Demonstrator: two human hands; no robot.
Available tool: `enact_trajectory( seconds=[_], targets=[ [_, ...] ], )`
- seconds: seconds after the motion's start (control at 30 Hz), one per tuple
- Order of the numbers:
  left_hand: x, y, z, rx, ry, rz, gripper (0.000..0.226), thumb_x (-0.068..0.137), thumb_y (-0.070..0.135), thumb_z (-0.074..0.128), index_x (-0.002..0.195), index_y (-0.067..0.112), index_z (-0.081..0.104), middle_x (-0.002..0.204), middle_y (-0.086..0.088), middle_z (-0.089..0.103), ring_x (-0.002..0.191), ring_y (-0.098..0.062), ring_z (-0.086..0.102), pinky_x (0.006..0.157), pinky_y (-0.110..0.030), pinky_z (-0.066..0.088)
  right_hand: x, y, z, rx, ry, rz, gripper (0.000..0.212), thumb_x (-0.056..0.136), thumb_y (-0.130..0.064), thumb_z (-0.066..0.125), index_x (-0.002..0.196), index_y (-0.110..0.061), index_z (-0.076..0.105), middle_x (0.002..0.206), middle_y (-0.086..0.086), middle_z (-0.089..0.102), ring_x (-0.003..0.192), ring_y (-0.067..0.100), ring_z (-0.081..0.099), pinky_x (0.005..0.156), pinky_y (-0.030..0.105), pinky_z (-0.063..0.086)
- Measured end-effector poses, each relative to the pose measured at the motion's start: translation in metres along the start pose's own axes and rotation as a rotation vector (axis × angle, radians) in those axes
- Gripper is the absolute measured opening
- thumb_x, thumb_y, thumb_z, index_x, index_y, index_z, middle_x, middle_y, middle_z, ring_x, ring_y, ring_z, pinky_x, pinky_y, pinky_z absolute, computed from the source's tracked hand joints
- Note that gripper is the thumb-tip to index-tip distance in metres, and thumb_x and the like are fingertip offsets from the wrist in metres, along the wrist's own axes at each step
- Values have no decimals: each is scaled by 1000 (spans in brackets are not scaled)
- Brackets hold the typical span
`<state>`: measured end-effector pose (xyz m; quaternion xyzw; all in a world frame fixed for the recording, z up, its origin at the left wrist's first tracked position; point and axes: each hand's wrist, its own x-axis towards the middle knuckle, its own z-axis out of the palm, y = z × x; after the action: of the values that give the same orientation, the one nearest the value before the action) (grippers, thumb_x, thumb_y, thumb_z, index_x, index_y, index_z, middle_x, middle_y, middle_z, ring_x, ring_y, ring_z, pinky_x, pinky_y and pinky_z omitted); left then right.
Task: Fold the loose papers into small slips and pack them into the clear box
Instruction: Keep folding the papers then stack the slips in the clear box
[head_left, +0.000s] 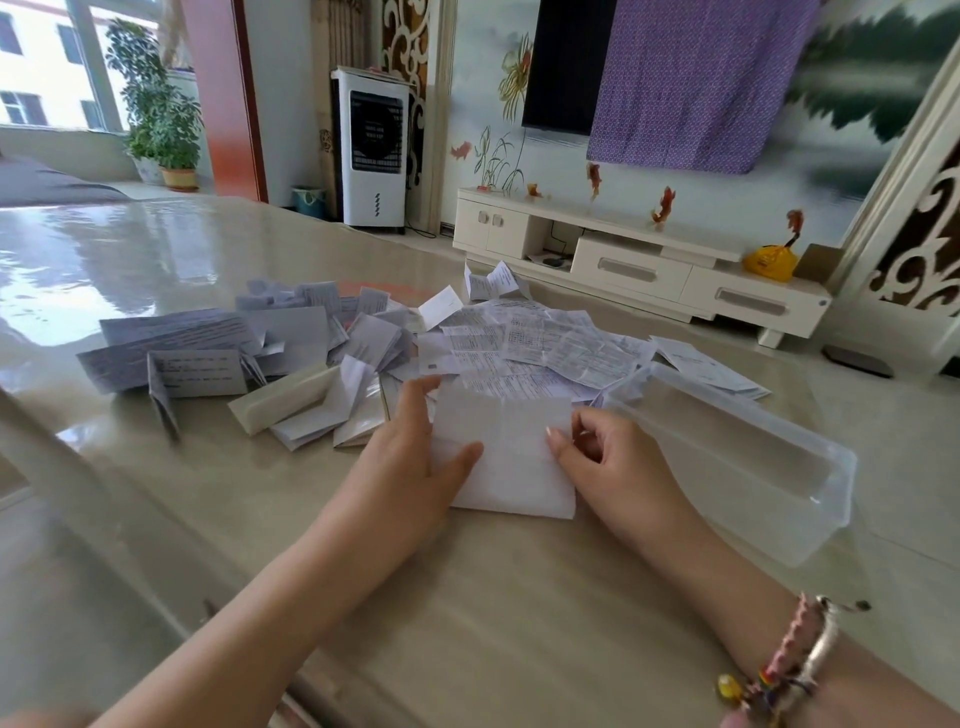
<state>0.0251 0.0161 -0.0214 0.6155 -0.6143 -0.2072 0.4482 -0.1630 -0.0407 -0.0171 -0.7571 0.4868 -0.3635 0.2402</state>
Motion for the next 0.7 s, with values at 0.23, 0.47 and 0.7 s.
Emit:
enact_trajectory(
  seconds=[0.23,0.47,0.7],
  targets=[
    [-4,2,0,510,20,78,47,96,45,43,140,35,28,122,3,56,118,-20,47,89,-29,36,-1,-6,3,-378,-55,3,29,91,-40,57,74,-21,44,67,-6,52,69,15,52,59,31,36],
    [-5,0,-1,557,13,58,33,98,48,35,124,38,53,107,7,58,105,-19,54,80,-28,41,-2,-14,8,-574,-37,-6,31,94,-45,46,81,-19,37,74,-4,51,72,22,49,59,32,33],
    [-7,-1,1,577,-8,44,35,96,52,36,124,38,53,113,8,62,108,-18,55,84,-29,44,-2,-14,8,-632,-39,-31,28,96,-42,42,81,-19,35,69,-4,44,68,22,45,57,32,32]
  ],
)
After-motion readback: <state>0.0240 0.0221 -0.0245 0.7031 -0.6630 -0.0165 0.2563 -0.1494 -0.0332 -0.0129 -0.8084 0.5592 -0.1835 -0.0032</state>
